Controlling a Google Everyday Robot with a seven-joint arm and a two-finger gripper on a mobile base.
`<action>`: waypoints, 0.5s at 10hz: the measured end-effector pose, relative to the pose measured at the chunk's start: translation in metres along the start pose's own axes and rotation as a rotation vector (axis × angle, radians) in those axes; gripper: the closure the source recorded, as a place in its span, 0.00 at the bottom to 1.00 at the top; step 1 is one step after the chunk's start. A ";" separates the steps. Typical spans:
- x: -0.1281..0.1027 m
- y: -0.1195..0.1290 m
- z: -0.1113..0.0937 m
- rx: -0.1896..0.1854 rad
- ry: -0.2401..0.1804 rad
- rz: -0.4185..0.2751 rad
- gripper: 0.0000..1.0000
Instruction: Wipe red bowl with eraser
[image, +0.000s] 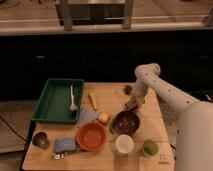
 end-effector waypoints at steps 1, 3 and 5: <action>0.001 -0.003 -0.007 0.012 -0.001 0.000 1.00; 0.000 -0.010 -0.017 0.028 -0.004 -0.010 1.00; -0.007 -0.021 -0.029 0.041 -0.008 -0.035 1.00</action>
